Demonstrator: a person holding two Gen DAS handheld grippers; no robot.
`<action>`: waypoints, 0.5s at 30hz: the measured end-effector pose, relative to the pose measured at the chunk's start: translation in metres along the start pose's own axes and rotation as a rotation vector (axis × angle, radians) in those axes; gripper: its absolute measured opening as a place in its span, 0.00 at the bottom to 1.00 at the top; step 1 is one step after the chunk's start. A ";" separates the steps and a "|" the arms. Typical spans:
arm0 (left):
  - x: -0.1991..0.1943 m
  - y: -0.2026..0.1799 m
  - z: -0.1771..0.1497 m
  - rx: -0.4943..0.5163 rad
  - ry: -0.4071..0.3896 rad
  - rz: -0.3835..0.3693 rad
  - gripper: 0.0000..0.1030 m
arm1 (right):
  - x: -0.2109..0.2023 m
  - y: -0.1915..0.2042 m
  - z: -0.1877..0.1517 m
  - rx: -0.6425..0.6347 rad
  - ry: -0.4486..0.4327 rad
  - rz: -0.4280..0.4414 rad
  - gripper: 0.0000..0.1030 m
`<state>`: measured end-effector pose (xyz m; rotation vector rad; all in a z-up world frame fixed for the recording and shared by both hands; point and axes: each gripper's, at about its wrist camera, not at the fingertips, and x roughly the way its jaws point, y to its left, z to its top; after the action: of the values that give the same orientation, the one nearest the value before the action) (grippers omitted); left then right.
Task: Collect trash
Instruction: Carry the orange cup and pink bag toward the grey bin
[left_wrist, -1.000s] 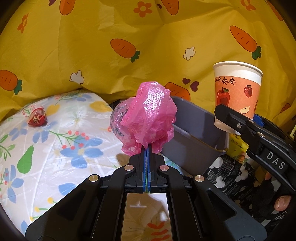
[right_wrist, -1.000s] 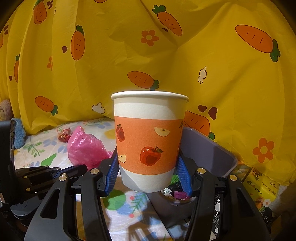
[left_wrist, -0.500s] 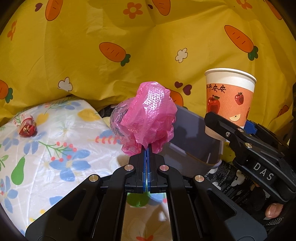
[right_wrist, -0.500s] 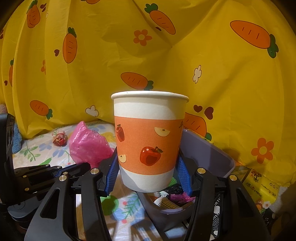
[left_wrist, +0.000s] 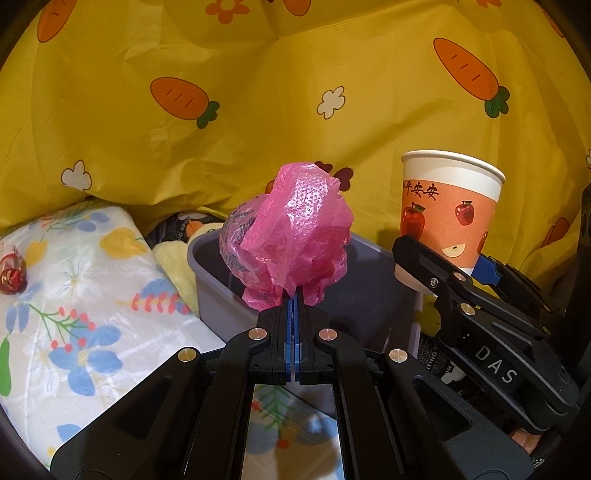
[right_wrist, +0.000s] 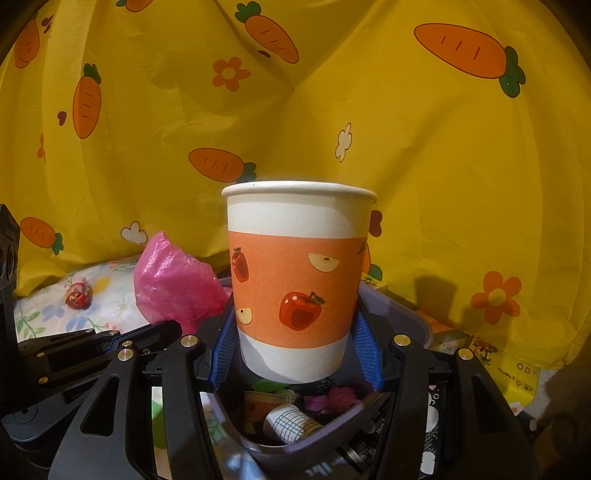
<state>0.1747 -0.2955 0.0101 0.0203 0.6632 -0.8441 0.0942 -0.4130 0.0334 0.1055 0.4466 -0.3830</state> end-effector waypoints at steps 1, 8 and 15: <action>0.003 0.000 0.000 -0.001 0.005 -0.005 0.00 | 0.001 -0.001 0.000 0.001 0.002 -0.003 0.54; 0.018 0.000 -0.001 -0.014 0.029 -0.046 0.00 | 0.004 -0.006 -0.002 0.007 0.012 -0.021 0.54; 0.030 0.002 -0.004 -0.024 0.050 -0.078 0.00 | 0.011 -0.008 -0.003 0.015 0.027 -0.033 0.54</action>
<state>0.1887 -0.3139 -0.0101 -0.0067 0.7246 -0.9125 0.0986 -0.4237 0.0257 0.1182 0.4729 -0.4183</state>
